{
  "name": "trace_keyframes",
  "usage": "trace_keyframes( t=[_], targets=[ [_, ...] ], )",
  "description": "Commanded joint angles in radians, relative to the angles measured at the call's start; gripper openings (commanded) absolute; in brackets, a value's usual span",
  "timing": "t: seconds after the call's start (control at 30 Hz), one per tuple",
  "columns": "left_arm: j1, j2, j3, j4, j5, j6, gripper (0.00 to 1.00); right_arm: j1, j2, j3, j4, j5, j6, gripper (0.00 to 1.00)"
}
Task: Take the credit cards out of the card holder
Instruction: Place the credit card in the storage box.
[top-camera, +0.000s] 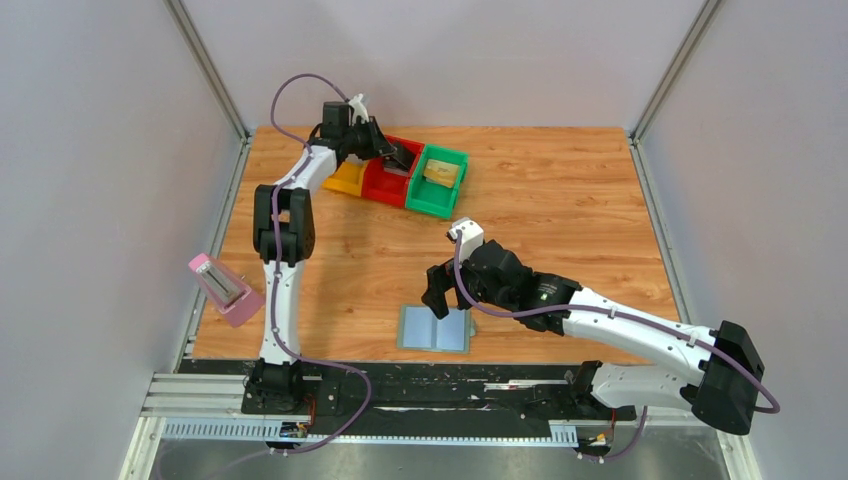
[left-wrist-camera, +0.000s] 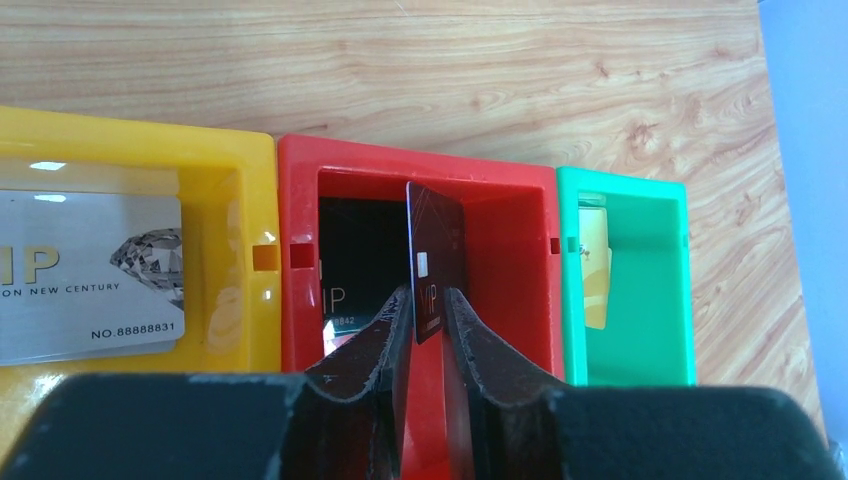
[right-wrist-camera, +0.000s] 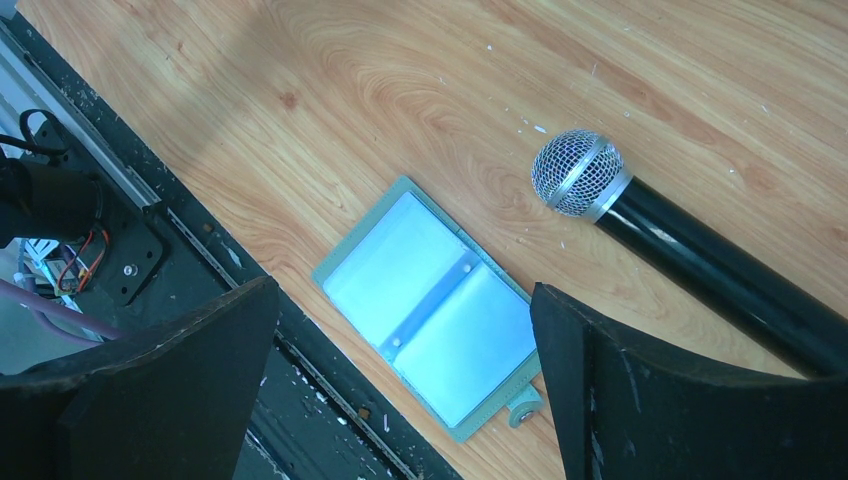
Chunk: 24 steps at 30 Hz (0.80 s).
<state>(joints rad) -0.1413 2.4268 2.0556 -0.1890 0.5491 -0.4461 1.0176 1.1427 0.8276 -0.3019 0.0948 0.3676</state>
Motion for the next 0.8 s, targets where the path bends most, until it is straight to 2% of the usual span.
trace_keyframes(
  t=[0.0,0.37,0.77],
  targets=[
    [0.005,0.013,0.064,0.02,-0.004,0.029,0.27,-0.005,-0.003,0.044,0.018,-0.008,-0.012,1.0],
    [0.005,0.014,0.097,-0.002,-0.027,0.043,0.35,-0.007,-0.015,0.043,0.018,-0.005,-0.017,1.0],
    [0.005,0.014,0.122,-0.017,-0.047,0.04,0.38,-0.008,-0.02,0.033,0.018,0.002,-0.01,1.0]
  ],
)
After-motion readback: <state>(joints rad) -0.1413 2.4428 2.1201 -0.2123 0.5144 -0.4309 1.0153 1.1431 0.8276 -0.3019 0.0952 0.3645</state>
